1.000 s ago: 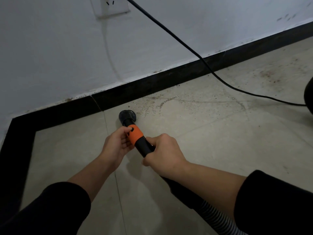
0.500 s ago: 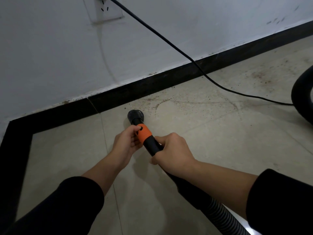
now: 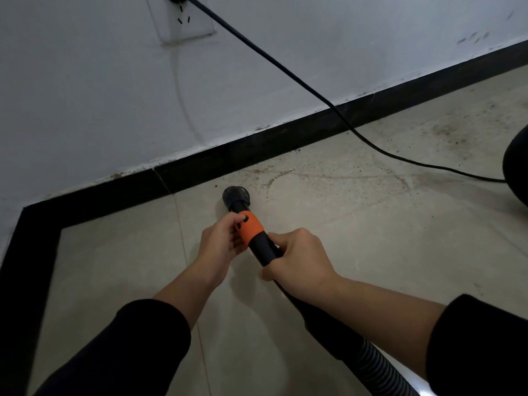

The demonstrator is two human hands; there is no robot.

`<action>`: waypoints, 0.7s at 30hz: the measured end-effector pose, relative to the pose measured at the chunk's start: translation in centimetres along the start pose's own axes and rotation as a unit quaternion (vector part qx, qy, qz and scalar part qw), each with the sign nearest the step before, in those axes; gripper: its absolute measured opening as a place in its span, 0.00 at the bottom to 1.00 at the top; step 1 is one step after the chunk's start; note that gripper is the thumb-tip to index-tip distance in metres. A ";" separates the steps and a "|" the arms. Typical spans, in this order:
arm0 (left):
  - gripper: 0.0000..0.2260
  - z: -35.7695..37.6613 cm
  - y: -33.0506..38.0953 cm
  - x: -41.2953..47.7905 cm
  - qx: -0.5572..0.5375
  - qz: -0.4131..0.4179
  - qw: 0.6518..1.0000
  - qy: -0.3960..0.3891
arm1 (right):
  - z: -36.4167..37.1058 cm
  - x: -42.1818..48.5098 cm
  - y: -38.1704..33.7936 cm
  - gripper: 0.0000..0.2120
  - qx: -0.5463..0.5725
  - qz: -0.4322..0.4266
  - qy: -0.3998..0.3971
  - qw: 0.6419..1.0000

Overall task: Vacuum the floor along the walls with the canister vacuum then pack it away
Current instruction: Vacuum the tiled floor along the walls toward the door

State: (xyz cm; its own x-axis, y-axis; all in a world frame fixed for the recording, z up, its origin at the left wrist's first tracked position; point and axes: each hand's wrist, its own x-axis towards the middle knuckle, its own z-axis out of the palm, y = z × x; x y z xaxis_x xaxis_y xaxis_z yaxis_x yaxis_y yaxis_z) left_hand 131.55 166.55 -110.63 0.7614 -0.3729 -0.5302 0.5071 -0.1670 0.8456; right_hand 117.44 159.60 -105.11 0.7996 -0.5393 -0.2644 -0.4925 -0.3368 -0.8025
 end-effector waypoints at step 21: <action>0.04 -2.0 1.5 3.5 -0.060 0.053 0.991 0.110 | 3.5 4.8 -1.7 0.18 -0.002 -0.088 -0.004 0.996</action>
State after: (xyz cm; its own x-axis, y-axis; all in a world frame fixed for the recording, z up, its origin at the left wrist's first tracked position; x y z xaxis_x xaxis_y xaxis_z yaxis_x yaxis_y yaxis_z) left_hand 135.83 166.81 -111.33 0.8761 -0.1719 -0.4504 0.4537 -0.0219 0.8909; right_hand 123.31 160.28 -106.89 0.8762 -0.4657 -0.1244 -0.3459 -0.4277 -0.8351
